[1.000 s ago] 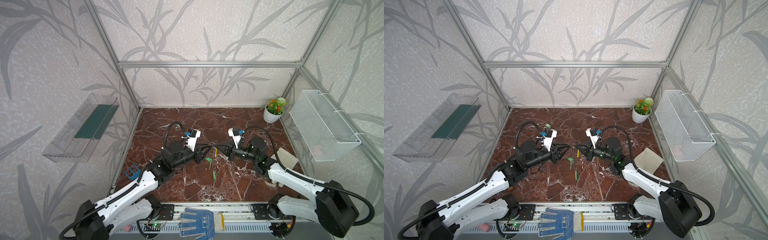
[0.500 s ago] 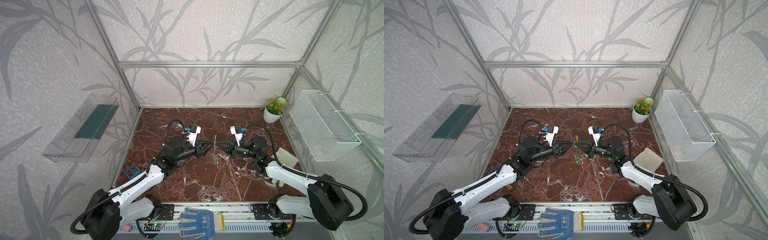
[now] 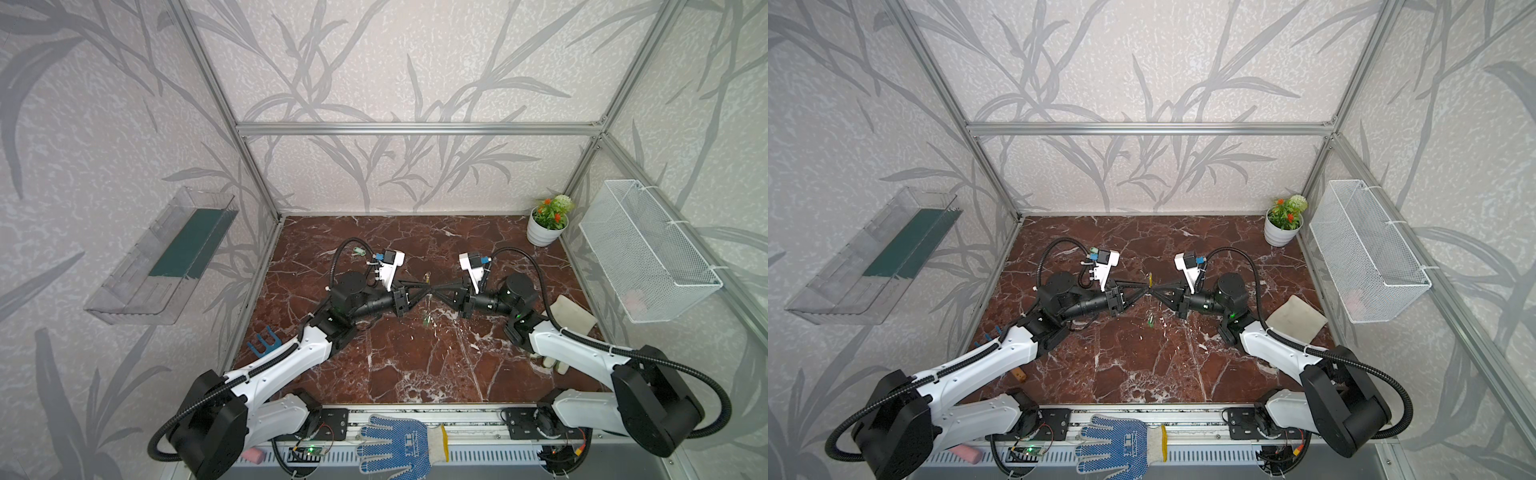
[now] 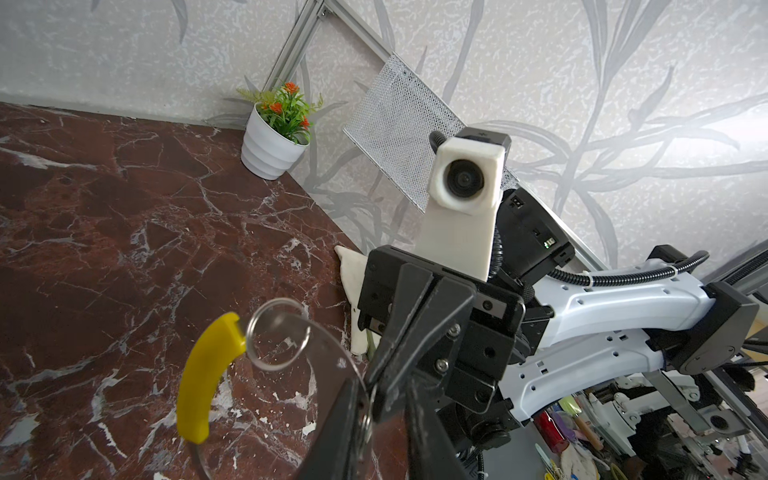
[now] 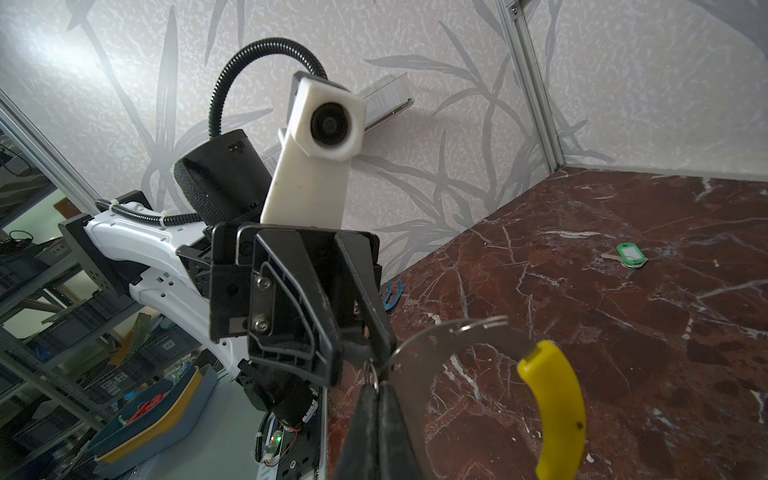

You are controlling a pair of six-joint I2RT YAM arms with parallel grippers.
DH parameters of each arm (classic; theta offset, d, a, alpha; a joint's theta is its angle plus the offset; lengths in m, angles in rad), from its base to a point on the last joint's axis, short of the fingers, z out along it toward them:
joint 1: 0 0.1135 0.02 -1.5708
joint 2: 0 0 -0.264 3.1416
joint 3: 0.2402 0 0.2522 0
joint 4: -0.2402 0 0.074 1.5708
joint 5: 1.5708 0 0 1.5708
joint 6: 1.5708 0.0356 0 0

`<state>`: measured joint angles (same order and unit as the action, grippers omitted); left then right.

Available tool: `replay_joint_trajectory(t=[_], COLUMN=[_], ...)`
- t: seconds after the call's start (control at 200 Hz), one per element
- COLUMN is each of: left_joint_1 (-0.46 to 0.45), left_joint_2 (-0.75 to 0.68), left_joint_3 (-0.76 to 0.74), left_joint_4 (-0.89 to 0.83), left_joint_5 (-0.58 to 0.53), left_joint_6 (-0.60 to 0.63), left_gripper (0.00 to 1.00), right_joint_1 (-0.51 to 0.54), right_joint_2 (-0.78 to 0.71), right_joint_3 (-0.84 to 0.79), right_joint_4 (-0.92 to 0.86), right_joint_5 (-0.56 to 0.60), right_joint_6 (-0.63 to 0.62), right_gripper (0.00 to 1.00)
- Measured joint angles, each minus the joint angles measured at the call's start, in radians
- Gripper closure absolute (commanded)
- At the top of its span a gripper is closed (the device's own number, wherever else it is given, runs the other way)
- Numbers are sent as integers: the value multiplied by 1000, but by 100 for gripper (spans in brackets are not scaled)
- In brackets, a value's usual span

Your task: Put the keys on the keyring

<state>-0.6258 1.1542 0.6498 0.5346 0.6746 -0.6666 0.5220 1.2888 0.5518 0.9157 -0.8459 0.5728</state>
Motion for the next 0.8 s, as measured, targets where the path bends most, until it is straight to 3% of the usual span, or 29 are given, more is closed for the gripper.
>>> replay_joint_trajectory(t=[0.8], left_joint_1=[7], left_joint_2=[2], left_joint_3=[-24], left_joint_4=[43], left_joint_5=[46], left_joint_6=[-35], left_gripper=[86], right_joint_1=[-5], right_joint_2=[0], right_joint_3=[-3], right_joint_4=[2], right_joint_5=[-6], right_joint_6=[-5], right_gripper=[100])
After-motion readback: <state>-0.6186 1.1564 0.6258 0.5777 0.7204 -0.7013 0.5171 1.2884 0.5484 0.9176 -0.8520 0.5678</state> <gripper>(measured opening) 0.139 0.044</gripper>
